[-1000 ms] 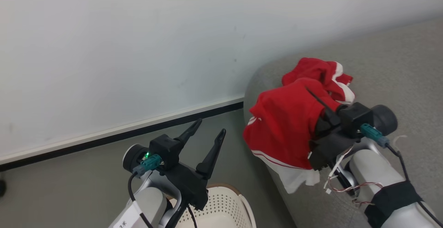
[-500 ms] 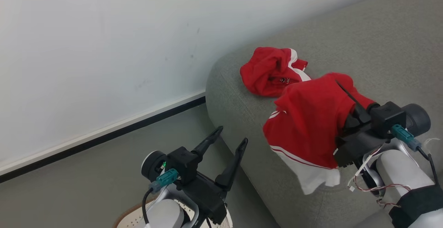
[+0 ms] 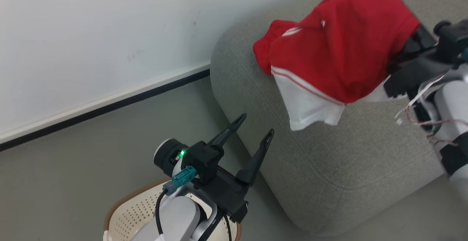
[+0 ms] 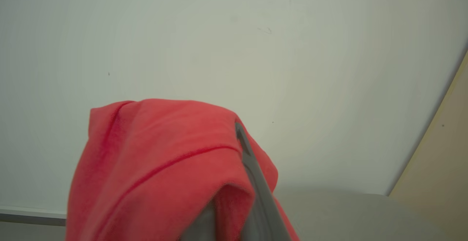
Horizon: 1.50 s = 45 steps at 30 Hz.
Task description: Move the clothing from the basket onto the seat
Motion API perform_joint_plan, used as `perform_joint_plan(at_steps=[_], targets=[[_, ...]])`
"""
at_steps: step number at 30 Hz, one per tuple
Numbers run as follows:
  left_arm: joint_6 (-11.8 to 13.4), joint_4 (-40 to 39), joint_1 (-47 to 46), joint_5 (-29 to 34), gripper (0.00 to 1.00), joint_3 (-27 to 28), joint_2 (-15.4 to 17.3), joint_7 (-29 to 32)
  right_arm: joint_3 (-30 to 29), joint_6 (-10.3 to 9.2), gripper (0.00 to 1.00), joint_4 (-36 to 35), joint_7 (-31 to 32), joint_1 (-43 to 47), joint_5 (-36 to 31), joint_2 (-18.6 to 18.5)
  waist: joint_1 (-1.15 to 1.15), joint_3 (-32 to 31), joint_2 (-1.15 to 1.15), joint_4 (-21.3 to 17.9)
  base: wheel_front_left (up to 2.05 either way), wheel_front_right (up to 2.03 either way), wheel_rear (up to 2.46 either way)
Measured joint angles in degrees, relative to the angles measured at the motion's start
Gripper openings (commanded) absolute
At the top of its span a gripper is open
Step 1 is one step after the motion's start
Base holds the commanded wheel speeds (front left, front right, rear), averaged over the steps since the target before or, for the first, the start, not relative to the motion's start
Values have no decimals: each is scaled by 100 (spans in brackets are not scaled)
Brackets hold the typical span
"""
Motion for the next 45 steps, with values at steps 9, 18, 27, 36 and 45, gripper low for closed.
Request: perform_joint_plan(at_steps=[9, 18, 27, 36, 45], targets=[[54, -297, -381, 158, 100, 89, 204, 188, -366, -1, 0, 686, 286, -1324, 0, -249, 0, 540, 0, 232, 0, 0, 0], [100, -737, -718, 368, 100, 160, 415, 370, -704, -107, 0, 1301, 436, -2073, 5, -821, 0, 1181, 0, 566, 0, 0, 0], [146, -1248, -994, 546, 100, 199, 561, 531, -751, -292, 0, 1637, 459, -2510, -107, -968, 1, 1868, 1, 850, 0, 0, 0], [192, -1590, -1244, 772, 100, 241, 734, 756, -637, -411, 0, 2119, 425, -2430, -101, -538, 0, 2573, 1, 994, 0, 0, 0], [134, -1497, -1382, 823, 100, 260, 896, 795, -463, -370, 79, 2548, 113, -2344, -111, -250, 0, 3104, 1, 898, 0, 0, 0]])
